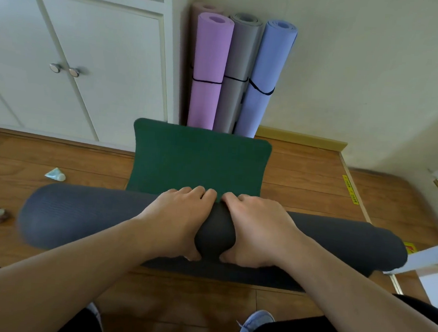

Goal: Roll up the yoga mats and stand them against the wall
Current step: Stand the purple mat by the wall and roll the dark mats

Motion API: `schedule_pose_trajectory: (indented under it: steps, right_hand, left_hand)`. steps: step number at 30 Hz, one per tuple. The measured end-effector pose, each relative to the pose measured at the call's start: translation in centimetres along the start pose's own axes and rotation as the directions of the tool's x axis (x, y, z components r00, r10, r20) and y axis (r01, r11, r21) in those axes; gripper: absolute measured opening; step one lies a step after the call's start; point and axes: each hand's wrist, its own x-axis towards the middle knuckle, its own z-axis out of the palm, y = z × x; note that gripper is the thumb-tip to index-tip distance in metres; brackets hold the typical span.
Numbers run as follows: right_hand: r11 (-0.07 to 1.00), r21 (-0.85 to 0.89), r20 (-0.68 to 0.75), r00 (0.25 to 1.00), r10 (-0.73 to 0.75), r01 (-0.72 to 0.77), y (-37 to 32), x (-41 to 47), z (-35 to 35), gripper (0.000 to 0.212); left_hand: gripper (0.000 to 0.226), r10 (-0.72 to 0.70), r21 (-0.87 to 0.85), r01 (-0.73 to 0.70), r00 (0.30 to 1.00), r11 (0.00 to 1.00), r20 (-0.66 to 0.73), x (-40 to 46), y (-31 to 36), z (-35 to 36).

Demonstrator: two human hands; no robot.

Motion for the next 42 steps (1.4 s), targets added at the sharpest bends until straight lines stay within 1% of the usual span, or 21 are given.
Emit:
schedule_pose_trajectory:
  steps: [2, 4, 5, 6, 8, 10, 13, 15, 18, 21, 23, 25, 26, 30, 32, 34, 35, 37, 39, 41, 42]
  right_hand:
    - [0.999, -0.025, -0.036, 0.999, -0.031, 0.030, -0.2, -0.3, 0.3, 0.105]
    - [0.996, -0.082, -0.050, 0.998, -0.031, 0.027, -0.7, -0.6, 0.4, 0.121]
    - [0.994, -0.105, -0.045, 0.999, -0.021, 0.016, -0.9, -0.6, 0.4, 0.124]
    - [0.993, -0.113, -0.042, 0.999, -0.018, 0.013, -1.0, -0.5, 0.5, 0.121]
    - [0.996, -0.088, -0.054, 0.998, -0.031, 0.027, -1.0, -0.3, 0.6, 0.106]
    - [0.997, -0.070, -0.084, 0.995, -0.050, 0.044, -0.7, 0.0, 0.5, 0.095]
    - [0.998, -0.049, -0.058, 0.998, -0.030, 0.028, -0.3, 0.1, -0.2, 0.087]
    - [1.000, -0.021, -0.014, 1.000, -0.002, 0.002, -0.1, 0.0, -0.6, 0.085]
    - [1.000, -0.001, -0.004, 1.000, 0.000, 0.000, -0.1, 0.0, -0.7, 0.085]
    - [0.998, -0.004, -0.129, 0.989, -0.066, 0.066, -0.7, -0.7, -0.1, 0.083]
    - [0.993, -0.058, -0.191, 0.975, -0.110, 0.100, -1.2, -1.0, 0.2, 0.091]
    - [0.990, -0.127, -0.168, 0.983, -0.079, 0.058, -1.6, -1.0, 0.2, 0.107]
    - [0.990, -0.141, -0.139, 0.989, -0.048, 0.028, -1.6, -0.8, 0.2, 0.111]
    - [0.996, -0.079, -0.099, 0.994, -0.052, 0.044, -1.1, 0.2, 0.5, 0.098]
    - [0.997, -0.061, -0.072, 0.996, -0.044, 0.039, -0.8, 0.4, 0.5, 0.095]
    - [0.999, -0.030, -0.014, 1.000, -0.013, 0.012, -0.7, 0.6, 0.2, 0.091]
    - [1.000, -0.008, 0.013, 1.000, 0.001, -0.001, -0.7, 0.6, 0.2, 0.089]
    - [0.999, 0.035, 0.051, 0.999, 0.020, -0.021, -0.4, 0.5, 0.1, 0.087]
    - [0.999, 0.051, 0.047, 0.999, 0.017, -0.019, -0.6, 0.2, 0.1, 0.087]
    - [1.000, -0.002, -0.028, 1.000, -0.014, 0.014, -1.1, -0.2, 0.1, 0.093]
    - [0.998, -0.047, -0.066, 0.997, -0.031, 0.028, -1.3, -0.3, 0.2, 0.101]
  left_hand:
    - [0.092, -0.004, -0.041, 0.004, 1.000, 0.999, 0.001, 0.0, -0.1, -0.4]
    - [0.091, 0.001, -0.092, 0.001, 1.000, 0.996, 0.023, 0.0, -0.4, -0.7]
    - [0.091, 0.004, -0.114, 0.000, 0.999, 0.993, 0.036, -0.1, -0.5, -0.9]
    - [0.091, 0.002, -0.128, 0.004, 0.999, 0.992, 0.050, -0.1, -0.6, -1.0]
    - [0.089, -0.007, -0.137, 0.017, 0.997, 0.990, 0.071, -0.1, -0.7, -1.1]
    - [0.089, -0.008, -0.141, 0.015, 0.999, 0.990, 0.048, -0.3, -0.7, -0.9]
    - [0.109, 0.013, -0.040, -0.014, 1.000, 0.999, -0.022, -0.6, -0.6, 0.0]
    - [0.113, 0.000, 0.026, 0.001, 0.999, 1.000, -0.050, -0.6, -0.2, 0.4]
    - [0.092, -0.009, 0.014, 0.009, 0.999, 1.000, -0.052, -0.3, 0.1, 0.1]
    - [0.081, -0.015, -0.042, 0.014, 1.000, 0.999, -0.015, -0.2, -0.7, -0.9]
    - [0.079, -0.035, -0.096, 0.039, 0.999, 0.995, 0.037, -0.2, -1.4, -1.7]
    - [0.080, -0.051, -0.150, 0.065, 0.994, 0.987, 0.101, -0.2, -2.0, -2.3]
    - [0.081, -0.054, -0.168, 0.076, 0.990, 0.983, 0.130, -0.2, -2.2, -2.5]
    - [0.084, -0.052, -0.188, 0.090, 0.979, 0.978, 0.195, -0.6, -2.1, -2.6]
    - [0.098, -0.035, -0.118, 0.052, 0.989, 0.992, 0.143, -0.9, -1.4, -1.8]
    - [0.113, -0.011, -0.002, 0.011, 0.997, 1.000, 0.075, -0.9, -0.2, -0.5]
    - [0.115, -0.002, 0.051, 0.000, 0.999, 0.999, 0.049, -0.8, 0.3, 0.0]
    - [0.108, -0.001, 0.079, -0.001, 1.000, 0.997, 0.017, -0.3, 0.8, 0.5]
    - [0.096, 0.001, 0.048, -0.001, 1.000, 0.999, 0.009, 0.0, 0.6, 0.2]
    - [0.088, 0.004, 0.015, -0.004, 1.000, 1.000, 0.003, 0.0, 0.1, -0.4]
    - [0.086, -0.001, -0.008, 0.001, 1.000, 1.000, 0.012, 0.0, -0.2, -0.7]
